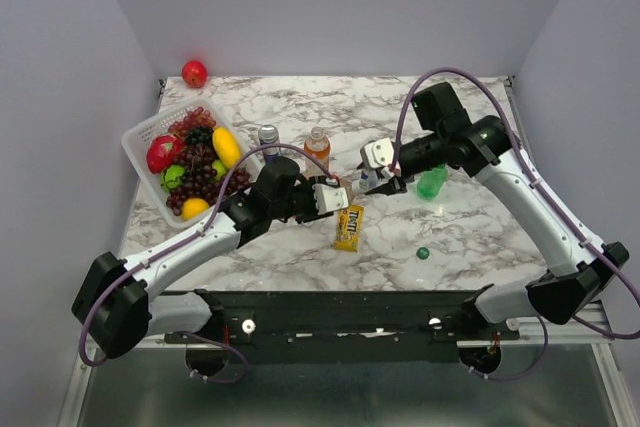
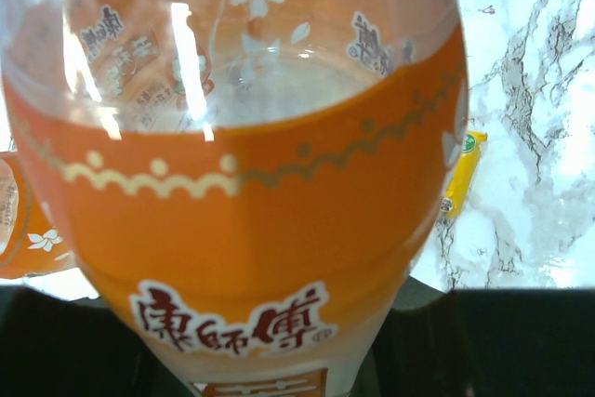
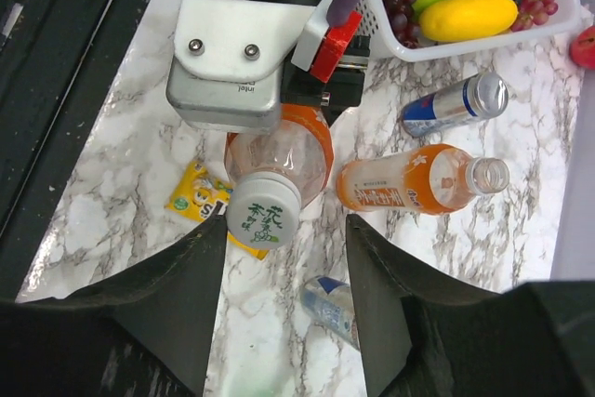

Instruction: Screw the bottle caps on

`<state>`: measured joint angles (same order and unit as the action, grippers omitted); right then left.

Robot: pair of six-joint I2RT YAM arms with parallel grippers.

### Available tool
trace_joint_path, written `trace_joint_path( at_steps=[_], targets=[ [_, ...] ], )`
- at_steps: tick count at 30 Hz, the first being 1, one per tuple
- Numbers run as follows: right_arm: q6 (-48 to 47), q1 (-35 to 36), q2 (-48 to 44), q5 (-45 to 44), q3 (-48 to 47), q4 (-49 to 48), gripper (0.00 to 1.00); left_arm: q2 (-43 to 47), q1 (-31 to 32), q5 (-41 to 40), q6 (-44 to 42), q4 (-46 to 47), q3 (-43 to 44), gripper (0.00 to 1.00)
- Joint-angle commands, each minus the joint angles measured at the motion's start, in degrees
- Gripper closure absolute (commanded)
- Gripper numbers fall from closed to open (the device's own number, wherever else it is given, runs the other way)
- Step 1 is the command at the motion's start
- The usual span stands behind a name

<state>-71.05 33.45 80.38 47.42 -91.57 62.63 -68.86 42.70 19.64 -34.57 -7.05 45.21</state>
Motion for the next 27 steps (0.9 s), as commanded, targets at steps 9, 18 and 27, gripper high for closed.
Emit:
trace_joint_path(
  at_steps=[9, 18, 27],
  targets=[
    [-8.76, 2.14, -1.72, -3.47, 4.11, 0.56, 0.52, 1.62, -0.33, 2.33, 0.82, 1.25, 1.11, 1.00],
    [10.56, 2.23, 2.05, -2.16, -0.97, -4.28, 0.78, 1.62, -0.07, -3.36, 5.02, 4.67, 0.32, 1.00],
    [36.49, 2.23, 8.47, -2.15, -12.31, -5.41, 0.80, 2.59, 5.02, -26.83, 17.33, 13.46, -2.06, 1.00]
  ],
)
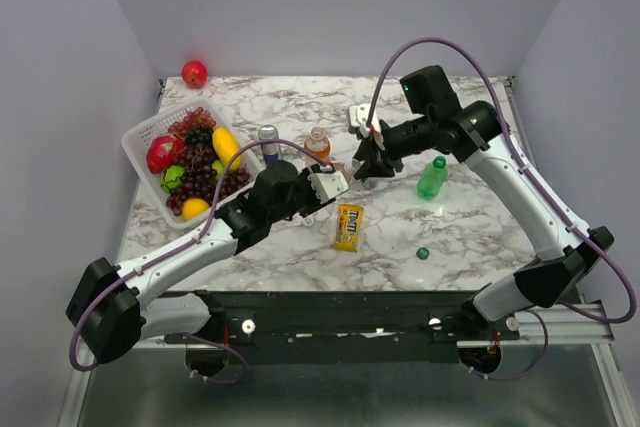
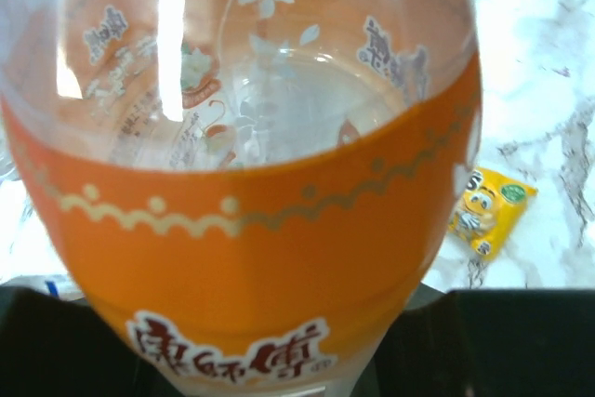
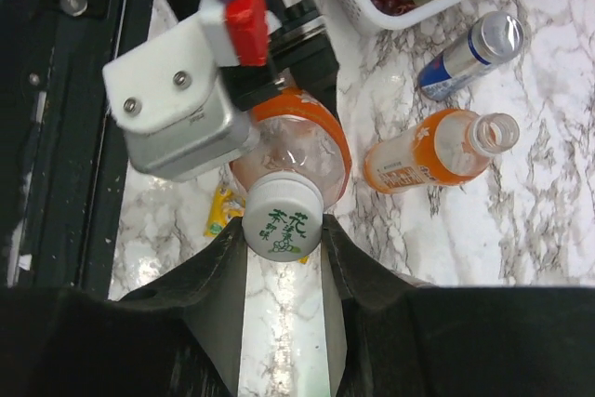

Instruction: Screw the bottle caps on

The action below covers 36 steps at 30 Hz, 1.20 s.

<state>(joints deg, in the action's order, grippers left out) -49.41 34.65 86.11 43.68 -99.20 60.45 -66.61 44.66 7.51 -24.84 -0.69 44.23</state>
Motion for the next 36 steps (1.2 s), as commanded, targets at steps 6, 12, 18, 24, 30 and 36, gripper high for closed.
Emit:
trace_joint_path(
  at_steps=[6, 12, 18, 24, 30, 36],
  targets=[
    [41.11, 0.85, 8.37, -0.79, -10.75, -5.07, 0.80, -0.80, 5.08, -20.69, 8.85, 9.04, -0.99, 1.00],
    [51.80, 0.59, 7.06, -2.11, -8.37, -8.33, 0.55, -1.07, 4.99, -22.45, 6.74, 10.01, -1.68, 1.00],
    [25.34, -0.02, -5.13, 1.65, 3.97, -19.80, 0.37, 1.48, 2.36, -7.62, 9.11, 7.20, -3.18, 1.00],
    [22.42, -0.11, -13.60, 7.20, 16.15, -33.20, 0.31, 1.22, 0.78, 6.53, 10.95, 7.54, -3.27, 1.00],
    [22.60, -0.03, -13.42, 9.14, 17.46, -34.08, 0.34, 1.57, 0.25, 10.33, 10.43, 7.46, -1.78, 1.00],
    [23.65, -0.03, -13.51, 7.39, 19.04, -34.43, 0.36, 2.62, 0.25, 12.18, 11.48, 6.93, -0.72, 1.00]
  ],
)
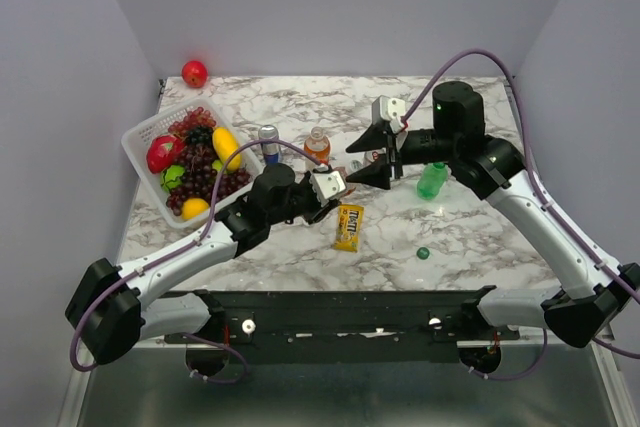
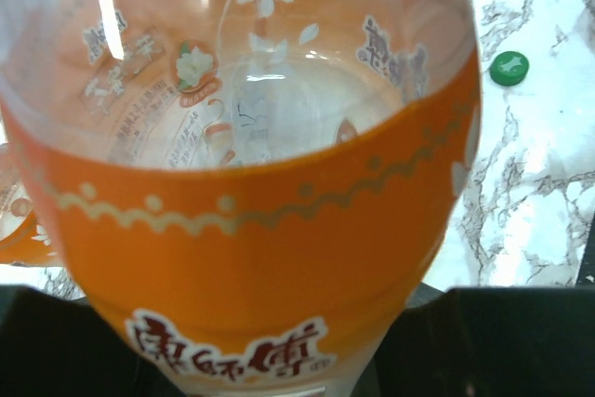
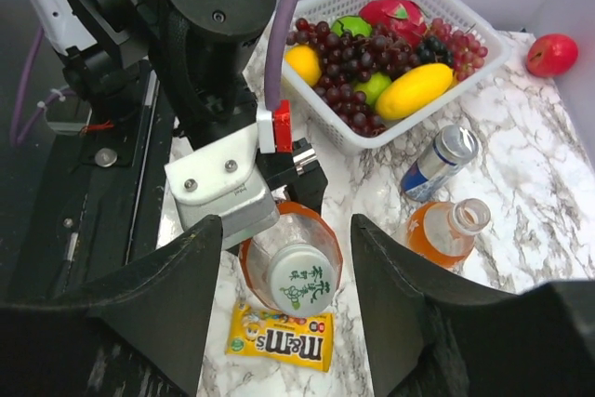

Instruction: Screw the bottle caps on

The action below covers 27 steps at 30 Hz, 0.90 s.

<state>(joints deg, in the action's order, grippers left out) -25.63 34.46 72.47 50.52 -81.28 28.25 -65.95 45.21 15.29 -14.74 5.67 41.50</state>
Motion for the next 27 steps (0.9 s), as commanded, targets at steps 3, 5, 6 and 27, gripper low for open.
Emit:
trace_joint_path(
  at_steps=[3, 5, 6, 27],
  targets=[
    [0.84, 0.08, 0.04, 0.10, 2.00, -2.32, 0.40, 2.23, -0.21, 4.92, 2.35, 0.39, 2.80, 1.00],
    [1.45, 0.00, -0.31, -0.07, 2.70, -2.93, 0.43, 2.41, -0.21, 5.28, 2.61, 0.22, 3.15, 1.00],
    [1.81, -0.09, -0.40, -0.07, 2.87, -3.20, 0.48, 2.32, -0.21, 5.45, 2.70, 0.04, 3.59, 1.00],
    [35.21, 2.37, -1.45, -28.98, 5.78, -24.21, 0.91, -5.41, 6.03, -17.94, 13.42, 13.05, 5.44, 1.00]
  ],
)
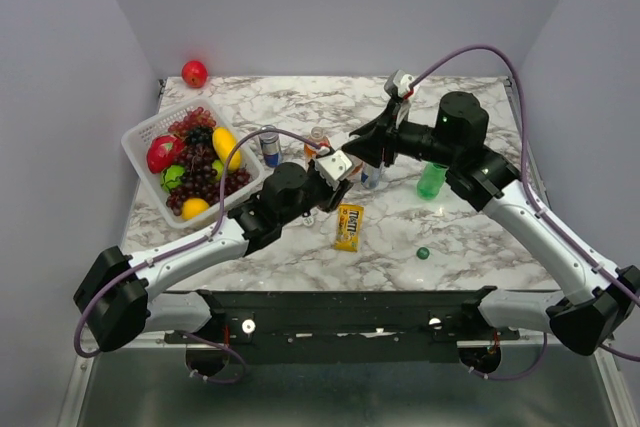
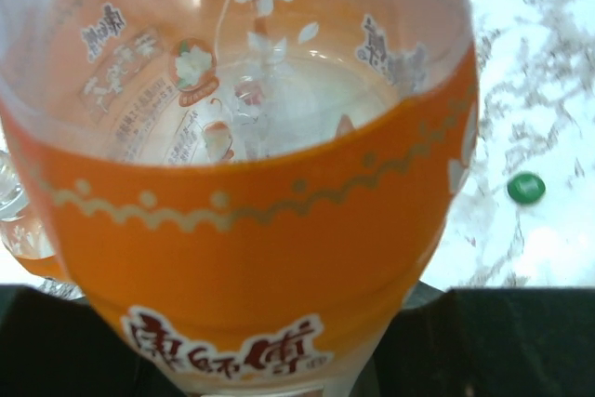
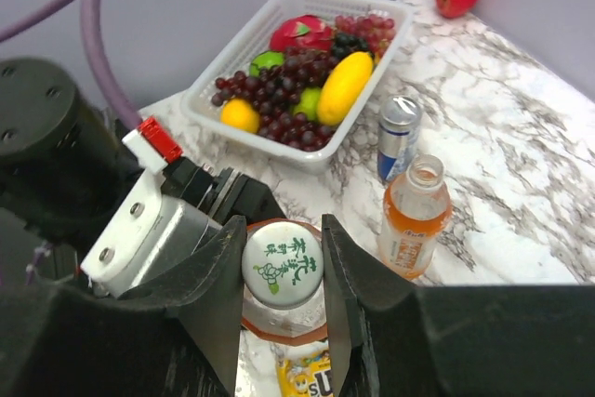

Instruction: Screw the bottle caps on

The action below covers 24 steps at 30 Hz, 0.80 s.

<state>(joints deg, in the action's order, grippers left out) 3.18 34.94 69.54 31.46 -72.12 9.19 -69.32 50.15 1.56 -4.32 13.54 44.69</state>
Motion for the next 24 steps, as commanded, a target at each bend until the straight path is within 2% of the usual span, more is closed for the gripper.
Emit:
trace_joint_path(
  at_steps=[1, 3, 4, 6, 8, 9, 10, 11, 16, 24],
  targets=[
    [6.14, 2.24, 1.74, -10.45, -3.56, -5.15, 0.91, -2.31, 1.09, -2.98, 2.74, 5.09, 2.42, 1.00],
    [5.52, 2.15, 2.36, -11.07, -3.82, -4.54, 0.92, -2.22, 1.00, -1.57, 1.77, 4.66, 2.34, 1.00],
    [4.82, 2.15, 2.27, -12.73, -3.82, -4.10, 0.92, -1.79, 1.00, -1.65, 1.42, 4.22, 2.16, 0.95],
    [4.12, 2.15, 2.01, -14.23, -3.82, -2.69, 0.95, -1.26, 0.13, 2.20, -0.50, 4.13, 1.37, 0.83],
    [3.33, 2.15, 1.74, -15.90, -4.17, -1.46, 0.97, -0.47, -0.49, 4.50, -0.95, 3.86, 1.02, 0.66],
    [2.37, 2.15, 1.65, -15.73, -4.61, -0.85, 0.97, -0.20, -0.84, 4.94, -1.30, 3.77, 1.10, 0.55],
    [-0.86, 2.24, 1.65, -14.77, -6.61, -0.06, 0.97, 0.23, -1.63, 5.99, -2.18, 2.90, 1.37, 0.26],
    [-2.55, 1.98, 1.57, -14.50, -7.68, 1.95, 0.97, 0.59, -1.90, 6.43, -3.41, 1.94, 1.72, 0.02],
    [-12.48, -2.06, 3.31, -14.06, -14.79, 8.90, 0.98, 4.01, -4.09, 10.56, -8.16, -3.33, 2.69, 0.01],
    [-17.59, -17.70, 14.74, -11.51, -31.75, 17.44, 0.99, 5.42, -6.38, 11.18, -7.02, -10.20, 5.23, 0.01]
  ],
)
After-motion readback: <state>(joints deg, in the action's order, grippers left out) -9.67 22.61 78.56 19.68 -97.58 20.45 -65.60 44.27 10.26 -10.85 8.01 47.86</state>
